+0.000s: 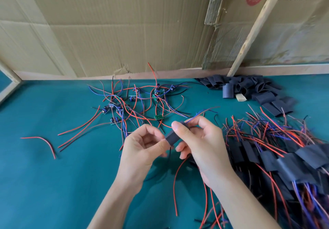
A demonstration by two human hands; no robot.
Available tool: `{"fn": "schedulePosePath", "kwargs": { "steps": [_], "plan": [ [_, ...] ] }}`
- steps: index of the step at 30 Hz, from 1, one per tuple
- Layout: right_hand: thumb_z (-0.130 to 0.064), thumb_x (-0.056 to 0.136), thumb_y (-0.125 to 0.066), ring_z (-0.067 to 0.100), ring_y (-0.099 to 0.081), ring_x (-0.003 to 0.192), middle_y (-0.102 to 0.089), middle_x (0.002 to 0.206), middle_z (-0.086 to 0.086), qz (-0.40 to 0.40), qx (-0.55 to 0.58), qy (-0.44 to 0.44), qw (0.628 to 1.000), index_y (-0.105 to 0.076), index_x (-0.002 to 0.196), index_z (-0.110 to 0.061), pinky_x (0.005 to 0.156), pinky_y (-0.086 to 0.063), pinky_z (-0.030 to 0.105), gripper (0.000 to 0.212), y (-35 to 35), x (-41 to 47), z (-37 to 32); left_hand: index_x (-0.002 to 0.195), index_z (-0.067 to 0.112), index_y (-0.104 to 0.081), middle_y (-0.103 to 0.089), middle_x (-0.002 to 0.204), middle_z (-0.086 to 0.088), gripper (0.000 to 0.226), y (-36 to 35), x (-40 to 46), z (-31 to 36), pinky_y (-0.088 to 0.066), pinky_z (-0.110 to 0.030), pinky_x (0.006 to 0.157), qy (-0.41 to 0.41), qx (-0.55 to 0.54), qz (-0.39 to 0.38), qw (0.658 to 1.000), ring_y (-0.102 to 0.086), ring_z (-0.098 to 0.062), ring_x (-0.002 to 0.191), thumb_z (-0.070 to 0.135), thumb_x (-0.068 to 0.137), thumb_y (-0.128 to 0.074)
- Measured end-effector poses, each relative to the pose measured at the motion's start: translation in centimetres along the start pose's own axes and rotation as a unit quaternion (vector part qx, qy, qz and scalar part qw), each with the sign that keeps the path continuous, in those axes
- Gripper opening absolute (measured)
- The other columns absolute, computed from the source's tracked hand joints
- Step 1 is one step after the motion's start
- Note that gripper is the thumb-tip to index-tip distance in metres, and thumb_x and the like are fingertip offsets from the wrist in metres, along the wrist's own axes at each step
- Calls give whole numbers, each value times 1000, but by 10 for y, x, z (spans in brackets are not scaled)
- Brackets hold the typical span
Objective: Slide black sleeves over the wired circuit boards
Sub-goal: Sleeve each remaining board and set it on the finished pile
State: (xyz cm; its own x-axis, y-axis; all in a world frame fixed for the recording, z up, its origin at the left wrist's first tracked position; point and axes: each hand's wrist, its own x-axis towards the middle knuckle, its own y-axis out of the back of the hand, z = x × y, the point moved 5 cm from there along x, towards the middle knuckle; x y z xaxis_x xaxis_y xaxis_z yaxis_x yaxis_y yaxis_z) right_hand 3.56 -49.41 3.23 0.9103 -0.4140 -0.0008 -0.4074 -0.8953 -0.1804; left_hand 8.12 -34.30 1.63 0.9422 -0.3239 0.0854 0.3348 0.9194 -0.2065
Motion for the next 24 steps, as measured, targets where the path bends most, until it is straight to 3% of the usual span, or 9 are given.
{"fn": "schedulePosePath", "kwargs": {
  "steps": [4,6,7,10,12,15,19,21,24],
  "plan": [
    [-29,96,-73,18,-52,42,-62,58,8,-33,-89,-5,995,-67,84,-5,36,-37,23,27,2,-1,-8,80,22,-69,-70,77,-10,15,-12,-4,1,-54,-26,64,44,-27,-94,994,-69,-22,73,27,71,-80],
    [-35,97,-68,15,-47,43,-59,55,9,-47,-210,14,976,-69,81,-7,40,-37,24,32,15,2,-27,84,21,-70,-70,82,-8,15,-16,-6,1,-55,-28,69,54,-27,-133,989,-69,-23,79,27,74,-80],
    [-40,97,-66,17,-47,47,-59,56,9,-58,-326,39,943,-67,78,-9,44,-40,27,37,25,3,-39,85,20,-71,-69,83,-7,14,-17,-6,2,-55,-28,71,57,-26,-137,989,-69,-23,82,26,76,-79],
    [-58,93,-59,25,-51,64,-54,52,1,-58,-625,51,777,-61,70,-17,59,-43,33,46,52,8,-68,83,20,-71,-69,83,-5,6,-14,-3,-2,-55,-27,73,81,-20,-109,991,-69,-23,85,19,78,-74],
    [-63,90,-58,27,-59,84,-65,60,-3,-32,-664,12,747,-67,71,-24,71,-51,35,44,59,13,-85,80,22,-73,-69,82,-8,7,-10,-2,-6,-56,-27,73,105,-12,-80,991,-69,-22,85,17,77,-70],
    [-56,89,-65,30,-57,93,-69,75,1,-8,-657,47,752,-71,75,-26,72,-44,36,34,36,34,-101,79,20,-72,-70,82,-11,8,-10,-1,-9,-58,-28,73,123,-17,-64,990,-68,-20,83,15,74,-68],
    [-32,91,-68,28,-62,108,-72,104,3,-176,-641,118,738,-71,100,-27,89,-53,38,11,-47,64,-63,85,11,-68,-69,79,-11,12,-7,0,-11,-59,-28,73,129,-15,-37,991,-68,-21,81,14,74,-67],
    [-24,94,-66,30,-57,121,-63,126,6,-242,-661,101,703,-65,123,-26,97,-50,40,29,-74,71,-32,88,8,-67,-69,80,-13,7,-5,0,-14,-59,-28,74,136,-15,-33,990,-69,-22,82,7,82,-69],
    [-18,95,-65,34,-59,119,-59,130,8,-210,-699,119,673,-64,123,-20,89,-50,41,28,-82,79,-12,90,6,-67,-69,83,-17,8,1,1,-17,-59,-26,75,147,-18,-23,989,-70,-23,83,-1,91,-63]
  ]
}}
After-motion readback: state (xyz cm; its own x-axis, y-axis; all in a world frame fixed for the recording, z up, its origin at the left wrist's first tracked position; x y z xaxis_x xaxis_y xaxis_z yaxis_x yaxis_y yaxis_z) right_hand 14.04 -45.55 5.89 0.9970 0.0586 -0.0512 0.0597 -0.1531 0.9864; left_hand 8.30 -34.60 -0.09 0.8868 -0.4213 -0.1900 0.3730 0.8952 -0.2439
